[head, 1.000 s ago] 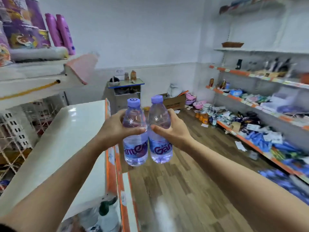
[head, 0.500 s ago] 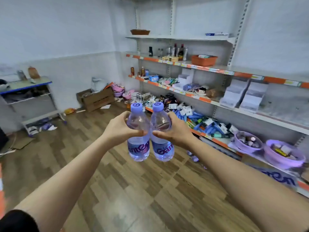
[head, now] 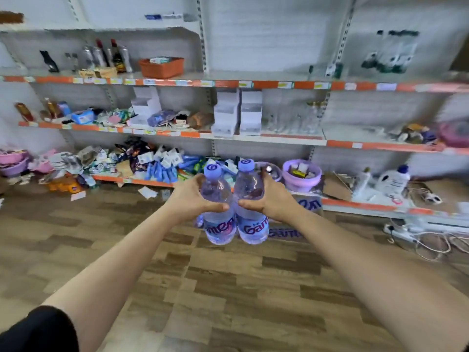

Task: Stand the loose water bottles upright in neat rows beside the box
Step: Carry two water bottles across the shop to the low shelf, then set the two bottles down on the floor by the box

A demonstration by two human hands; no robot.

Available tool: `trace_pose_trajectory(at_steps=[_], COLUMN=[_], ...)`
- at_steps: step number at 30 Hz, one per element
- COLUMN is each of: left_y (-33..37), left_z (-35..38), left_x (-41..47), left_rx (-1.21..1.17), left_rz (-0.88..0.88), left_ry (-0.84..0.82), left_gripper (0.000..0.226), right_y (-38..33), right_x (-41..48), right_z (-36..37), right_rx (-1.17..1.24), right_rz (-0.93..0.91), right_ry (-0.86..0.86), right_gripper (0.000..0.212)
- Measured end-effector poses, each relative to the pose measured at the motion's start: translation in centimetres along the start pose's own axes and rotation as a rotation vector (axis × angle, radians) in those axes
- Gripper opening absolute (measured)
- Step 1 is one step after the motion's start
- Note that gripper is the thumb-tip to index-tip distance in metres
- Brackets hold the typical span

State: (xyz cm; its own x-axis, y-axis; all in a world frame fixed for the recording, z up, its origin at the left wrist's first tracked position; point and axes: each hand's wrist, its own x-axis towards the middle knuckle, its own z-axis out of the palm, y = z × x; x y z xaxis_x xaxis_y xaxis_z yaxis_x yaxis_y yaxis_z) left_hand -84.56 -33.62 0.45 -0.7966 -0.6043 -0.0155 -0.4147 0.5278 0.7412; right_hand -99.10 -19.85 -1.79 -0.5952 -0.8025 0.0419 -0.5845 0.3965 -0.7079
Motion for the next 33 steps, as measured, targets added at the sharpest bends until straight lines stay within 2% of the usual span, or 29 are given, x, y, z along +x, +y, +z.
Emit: trace_pose_trajectory(at_steps=[4,8,15,17,22,26,33], left_y=[2.0,4.2,7.2,7.7,8.6,8.0,5.2], left_z=[3.6,7.1,12.9,14.7,19.1,21.9,25.6], left_x=[7.2,13.3,22.3,25.1,32.1,36.9,43.7], left_rx=[0.013,0.062,0.152,0.151,0.167,0.175,0.162], left_rz=[0.057,0.105,0.142,0.152,0.103,0.055,-0.023], left_ry=[-0.095,-0.211,-0.314,-0.317,-0.32,-0.282,-0.359], left_gripper=[0.061,0.067,0.089,0.094,0.073,0.072,0.073], right_y=[4.3,8.0,15.8,18.7,24.3,28.7,34.3], right_x=[3.4,6.0,11.6,13.9,19.4,23.9,29.5], right_z=[-3.3,-6.5,-9.9,-10.5,-12.6,-13.2,-11.7], right_rx=[-0.027,-0.038,0.039,0.058,0.048,0.03,0.041], right_rz=[0.138,0.24,0.329,0.344,0.378,0.388,0.454], right_ry=[0.075,0.122,0.169,0.155,0.091,0.011,-0.099], right_gripper=[0.092,0.086,0.092,0.093,0.075,0.08,0.092])
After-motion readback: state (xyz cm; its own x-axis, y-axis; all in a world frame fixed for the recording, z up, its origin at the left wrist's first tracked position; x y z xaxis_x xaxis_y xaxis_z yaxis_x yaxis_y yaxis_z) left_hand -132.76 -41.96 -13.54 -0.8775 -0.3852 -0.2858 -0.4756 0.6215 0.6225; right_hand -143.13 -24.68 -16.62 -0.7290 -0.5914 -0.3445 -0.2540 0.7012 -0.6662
